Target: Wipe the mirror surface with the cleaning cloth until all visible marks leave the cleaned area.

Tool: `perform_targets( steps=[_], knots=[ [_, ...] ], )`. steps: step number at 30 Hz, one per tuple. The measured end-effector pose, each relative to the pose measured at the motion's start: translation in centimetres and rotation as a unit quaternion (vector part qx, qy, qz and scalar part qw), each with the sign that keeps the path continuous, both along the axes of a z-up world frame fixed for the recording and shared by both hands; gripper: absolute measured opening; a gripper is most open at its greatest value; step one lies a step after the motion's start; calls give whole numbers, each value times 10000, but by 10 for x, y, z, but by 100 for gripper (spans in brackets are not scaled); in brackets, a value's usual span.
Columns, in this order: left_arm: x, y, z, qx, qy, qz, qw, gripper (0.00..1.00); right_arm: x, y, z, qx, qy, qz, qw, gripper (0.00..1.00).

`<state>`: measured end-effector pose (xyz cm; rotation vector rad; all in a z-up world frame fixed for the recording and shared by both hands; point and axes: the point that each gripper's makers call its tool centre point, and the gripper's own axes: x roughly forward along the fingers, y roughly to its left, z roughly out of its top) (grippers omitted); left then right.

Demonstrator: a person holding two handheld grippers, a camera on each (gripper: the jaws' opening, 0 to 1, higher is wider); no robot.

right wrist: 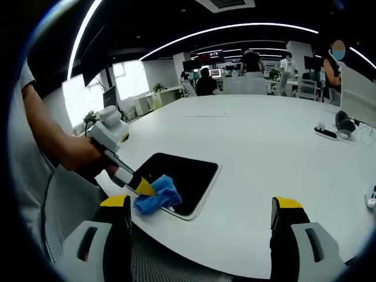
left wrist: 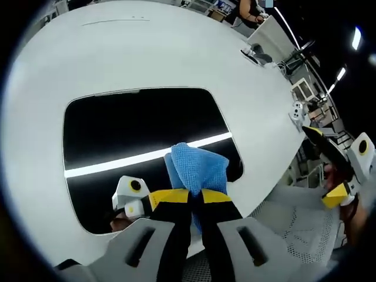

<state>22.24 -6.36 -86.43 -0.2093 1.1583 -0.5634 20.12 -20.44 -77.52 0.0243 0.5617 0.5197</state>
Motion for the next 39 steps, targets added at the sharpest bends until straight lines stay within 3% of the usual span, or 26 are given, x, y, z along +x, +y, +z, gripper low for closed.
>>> perform_targets(
  steps=[14,27,39],
  knots=[
    [0,2,0,67,-113,-29,9999,3,-2,-1,-1,-9,10,-11,10000,99],
    [-2,17,-2,-84,107,156,9998,3,1,-1,-2,14,45,42,10000,99],
    [-1,34,-1,-94,128,304,9994,3,5,2,-4,29,78,140,9999,99]
  ],
)
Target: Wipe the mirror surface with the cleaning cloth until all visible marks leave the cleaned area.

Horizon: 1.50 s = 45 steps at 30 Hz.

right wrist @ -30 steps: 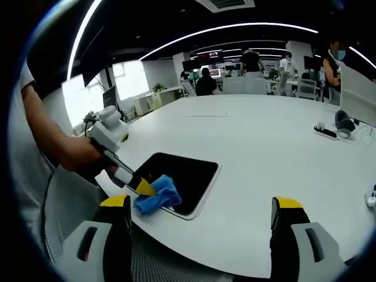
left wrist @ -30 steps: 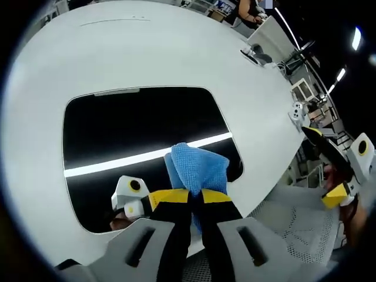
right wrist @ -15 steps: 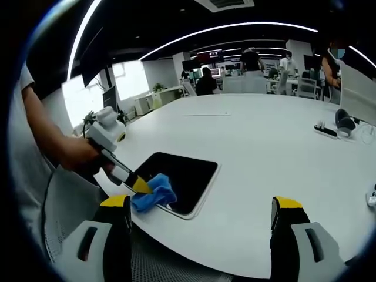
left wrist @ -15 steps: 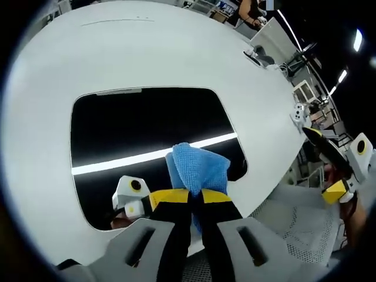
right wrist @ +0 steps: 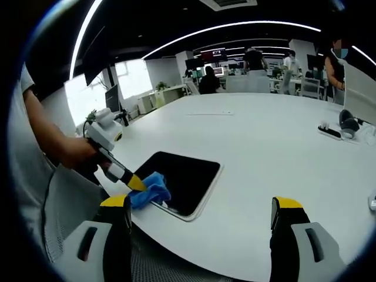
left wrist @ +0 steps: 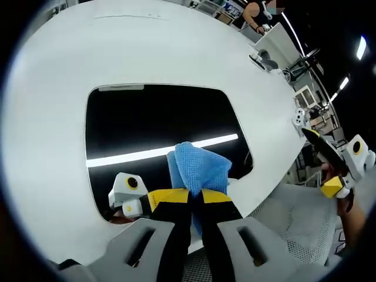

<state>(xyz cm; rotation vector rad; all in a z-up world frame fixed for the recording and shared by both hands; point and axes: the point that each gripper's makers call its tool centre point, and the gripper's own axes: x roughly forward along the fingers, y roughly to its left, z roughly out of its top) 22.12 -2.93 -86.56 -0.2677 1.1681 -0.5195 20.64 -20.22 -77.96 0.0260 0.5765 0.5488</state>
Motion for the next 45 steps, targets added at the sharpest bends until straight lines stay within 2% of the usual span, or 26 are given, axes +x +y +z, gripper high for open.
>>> perform_targets(
  steps=[9,30,45],
  knots=[
    [0,8,0,31,75,50,10000,3,6,2,-1,73,-4,7,10000,99],
    [4,6,1,31,112,147,9998,3,6,8,-5,120,48,76,9999,99],
    [26,3,1,72,81,178,9998,3,3,1,-8,163,88,-11,9998,99]
  ],
)
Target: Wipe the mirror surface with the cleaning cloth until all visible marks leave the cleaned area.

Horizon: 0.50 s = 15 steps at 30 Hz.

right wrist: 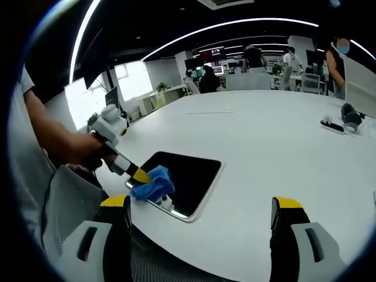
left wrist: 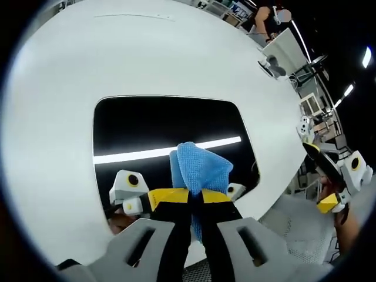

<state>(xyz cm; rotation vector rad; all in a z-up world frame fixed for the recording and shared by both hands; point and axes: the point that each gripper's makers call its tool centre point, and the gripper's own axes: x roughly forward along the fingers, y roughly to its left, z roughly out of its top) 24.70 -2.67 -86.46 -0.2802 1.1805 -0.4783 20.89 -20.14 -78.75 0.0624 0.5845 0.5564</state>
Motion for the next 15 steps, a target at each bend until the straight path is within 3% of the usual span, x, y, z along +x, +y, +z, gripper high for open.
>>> perform_targets(
  steps=[15],
  knots=[
    [28,0,1,39,-31,132,9999,3,1,-1,5,24,-42,-31,10000,99]
  ],
)
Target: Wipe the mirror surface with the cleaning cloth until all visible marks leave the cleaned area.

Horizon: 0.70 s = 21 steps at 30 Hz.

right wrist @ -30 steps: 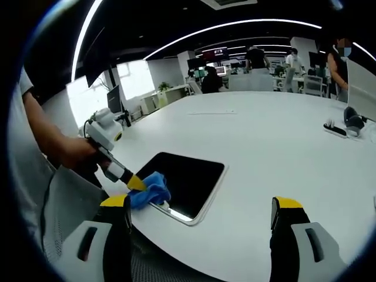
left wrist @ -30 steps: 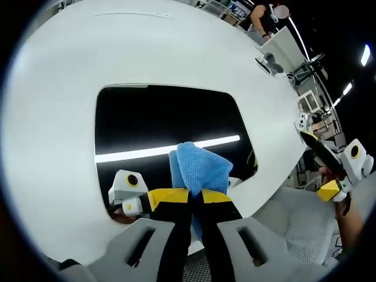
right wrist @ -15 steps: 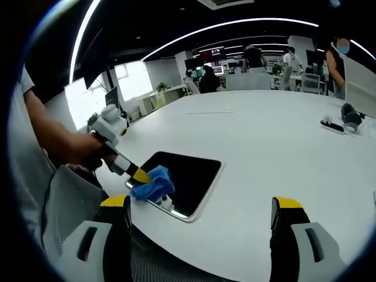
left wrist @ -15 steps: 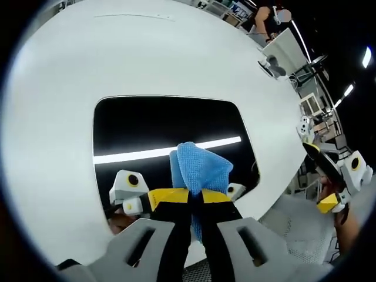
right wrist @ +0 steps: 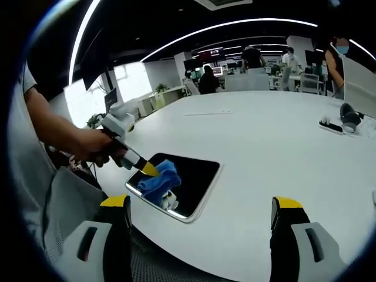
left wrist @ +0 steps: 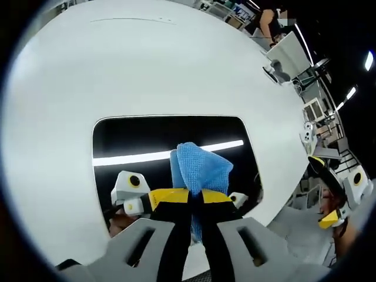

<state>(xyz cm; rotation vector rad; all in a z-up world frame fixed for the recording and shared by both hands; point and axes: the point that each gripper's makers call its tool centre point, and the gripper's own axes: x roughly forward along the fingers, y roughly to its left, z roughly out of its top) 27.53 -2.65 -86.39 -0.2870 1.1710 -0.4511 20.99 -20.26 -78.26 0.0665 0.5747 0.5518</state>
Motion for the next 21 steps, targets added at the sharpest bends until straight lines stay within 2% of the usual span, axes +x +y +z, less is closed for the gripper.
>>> perform_targets(
  steps=[21],
  knots=[
    [39,1,1,85,-128,76,9999,3,0,1,1,-15,15,19,10000,99]
  ],
)
